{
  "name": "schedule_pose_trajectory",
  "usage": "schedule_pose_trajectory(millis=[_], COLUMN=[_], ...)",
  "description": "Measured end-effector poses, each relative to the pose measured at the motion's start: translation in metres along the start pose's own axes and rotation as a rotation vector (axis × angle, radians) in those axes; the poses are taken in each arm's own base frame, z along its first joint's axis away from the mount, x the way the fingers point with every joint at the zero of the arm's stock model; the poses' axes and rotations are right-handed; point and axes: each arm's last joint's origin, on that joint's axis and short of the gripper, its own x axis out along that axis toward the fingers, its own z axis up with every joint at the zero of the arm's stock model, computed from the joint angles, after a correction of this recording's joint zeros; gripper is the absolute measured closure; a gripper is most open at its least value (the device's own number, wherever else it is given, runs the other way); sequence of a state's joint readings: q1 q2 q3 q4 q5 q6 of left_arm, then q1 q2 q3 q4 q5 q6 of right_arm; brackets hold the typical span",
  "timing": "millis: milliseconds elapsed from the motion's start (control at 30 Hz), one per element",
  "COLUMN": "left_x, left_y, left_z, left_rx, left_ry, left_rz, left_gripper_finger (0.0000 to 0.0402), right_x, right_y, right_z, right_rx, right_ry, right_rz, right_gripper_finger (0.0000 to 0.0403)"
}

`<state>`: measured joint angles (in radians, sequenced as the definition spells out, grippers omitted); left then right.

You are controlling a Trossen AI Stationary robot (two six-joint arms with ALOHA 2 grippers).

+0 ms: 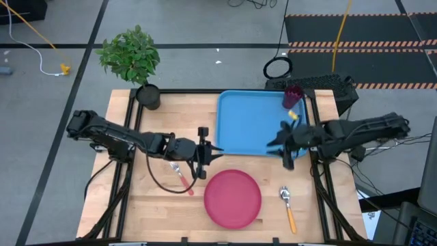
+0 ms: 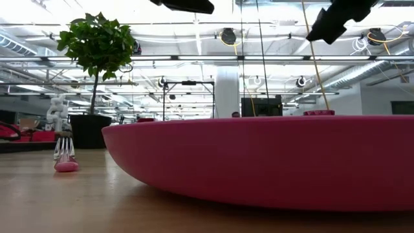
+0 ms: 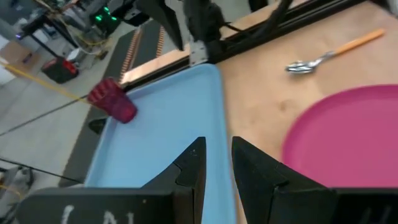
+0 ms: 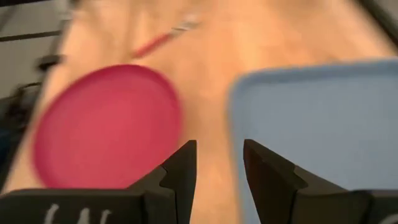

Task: Pick and place plate/cup/fork/spoon on tray
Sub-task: Put the pink plate on the blue tray to the bottom left of the red glass

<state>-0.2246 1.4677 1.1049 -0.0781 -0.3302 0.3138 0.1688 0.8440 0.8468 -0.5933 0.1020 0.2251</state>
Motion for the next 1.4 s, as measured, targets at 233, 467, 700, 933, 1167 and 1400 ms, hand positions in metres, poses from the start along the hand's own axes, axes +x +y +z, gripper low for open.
schedule_pose_trajectory(millis=[233, 467, 700, 933, 1167, 1400], left_x=[-0.005, -0.008, -0.009, -0.01, -0.013, -0.016], left_y=[-0.015, -0.023, -0.024, -0.027, -0.033, -0.039], left_z=[0.004, 0.007, 0.007, 0.009, 0.01, 0.012], left_rx=[-0.054, -0.111, -0.18, -0.233, -0.234, -0.225], left_ry=[-0.012, -0.02, -0.02, -0.03, -0.034, -0.038], left_rz=[-0.045, -0.067, -0.069, -0.075, -0.094, -0.11], left_gripper_finger=[0.0321, 0.0321, 0.0321, 0.0321, 0.0321, 0.0321], right_x=[0.039, 0.071, 0.093, 0.115, 0.131, 0.142], right_y=[0.051, 0.103, 0.139, 0.156, 0.162, 0.162], right_z=[-0.013, -0.038, -0.06, -0.071, -0.079, -0.09], right_rx=[-0.113, -0.211, -0.233, -0.283, -0.352, -0.413], right_ry=[0.069, 0.182, 0.216, 0.176, 0.163, 0.202], right_rz=[0.17, 0.323, 0.401, 0.442, 0.471, 0.455], right_gripper_finger=[0.0277, 0.0277, 0.0277, 0.0277, 0.0277, 0.031])
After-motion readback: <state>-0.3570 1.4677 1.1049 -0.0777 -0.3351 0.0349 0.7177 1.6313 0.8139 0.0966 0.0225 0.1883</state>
